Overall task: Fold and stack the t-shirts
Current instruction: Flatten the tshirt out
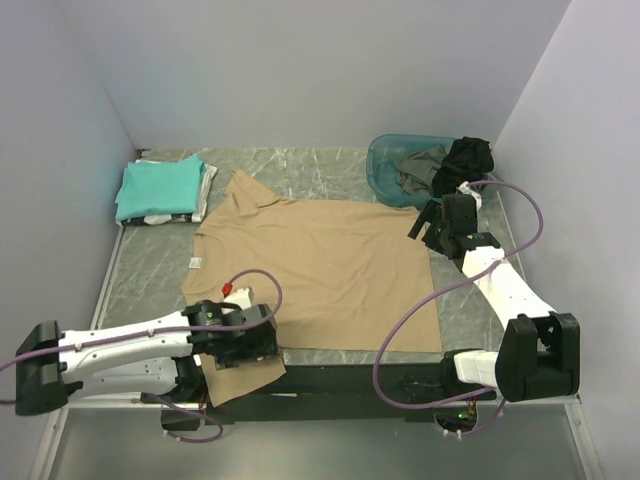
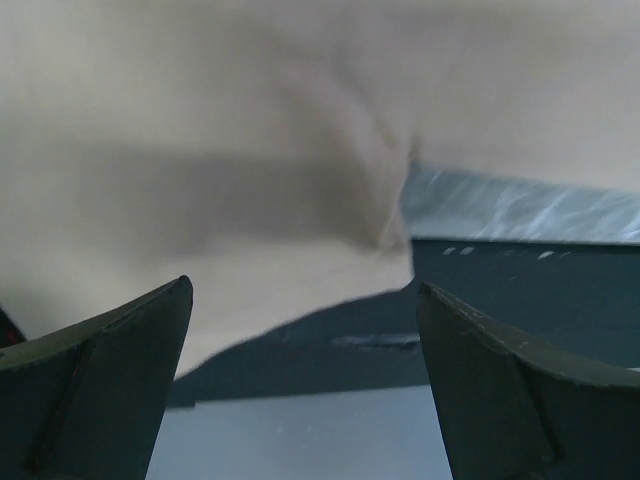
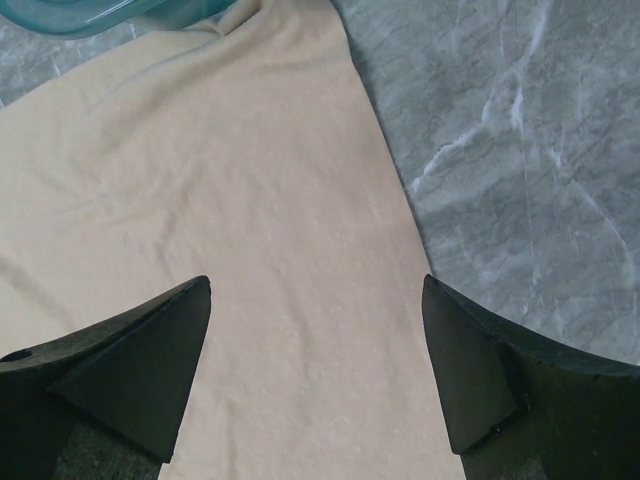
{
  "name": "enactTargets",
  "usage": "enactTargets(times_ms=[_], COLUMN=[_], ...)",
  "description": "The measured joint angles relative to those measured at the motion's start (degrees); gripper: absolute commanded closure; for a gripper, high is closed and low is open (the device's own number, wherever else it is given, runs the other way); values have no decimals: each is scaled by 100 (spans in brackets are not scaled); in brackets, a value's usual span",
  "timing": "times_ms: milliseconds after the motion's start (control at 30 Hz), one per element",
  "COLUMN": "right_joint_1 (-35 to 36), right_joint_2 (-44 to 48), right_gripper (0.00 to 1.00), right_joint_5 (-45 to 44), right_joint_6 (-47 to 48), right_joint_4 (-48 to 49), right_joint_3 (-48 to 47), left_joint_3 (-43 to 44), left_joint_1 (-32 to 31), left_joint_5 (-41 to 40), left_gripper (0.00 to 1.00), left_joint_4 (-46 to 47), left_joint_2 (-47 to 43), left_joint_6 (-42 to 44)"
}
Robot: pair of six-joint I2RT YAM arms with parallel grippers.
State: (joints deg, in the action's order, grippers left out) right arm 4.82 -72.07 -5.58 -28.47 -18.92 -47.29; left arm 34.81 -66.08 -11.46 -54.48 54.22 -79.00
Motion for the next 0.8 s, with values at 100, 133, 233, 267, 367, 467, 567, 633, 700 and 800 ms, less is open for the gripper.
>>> enactTargets(times_ms=[100,133,233,267,367,467,567,633,700,800], right_joint_1=[0,0,0,0,0,-2,-2,-2,-11,-11], right_joint_2=[7,7,7,7,7,9,46,136,293,686], right_gripper=[8,8,8,8,8,8,8,8,8,6], right_joint_5=[2,2,0,2,0,-2,-2,-2,0,-37], right_joint_6=[0,0,0,0,0,0,-7,-33,-79,-219], right_joint_4=[0,0,4,4,4,26,17,4,-24,-195], right_joint_3=[7,7,11,11,15,44,116,186,262,400], left_joint_3=[63,118,186,186,114,-33,-210,-275,-289,-297], left_joint_1=[-599,-782,-1156,-1209,-1252,-1257,-1261,-1263,-1266,-1263], left_joint_5=[90,116,179,210,291,365,433,470,503,540], left_gripper=[5,8,17,19,31,40,40,40,44,55], left_joint_4=[-350,-501,-682,-704,-636,-566,-470,-433,-398,-319], left_joint_2=[334,511,870,922,970,973,975,997,1073,1167], left_joint_6=[-509,-680,-1054,-1126,-1298,-1390,-1392,-1388,-1375,-1342])
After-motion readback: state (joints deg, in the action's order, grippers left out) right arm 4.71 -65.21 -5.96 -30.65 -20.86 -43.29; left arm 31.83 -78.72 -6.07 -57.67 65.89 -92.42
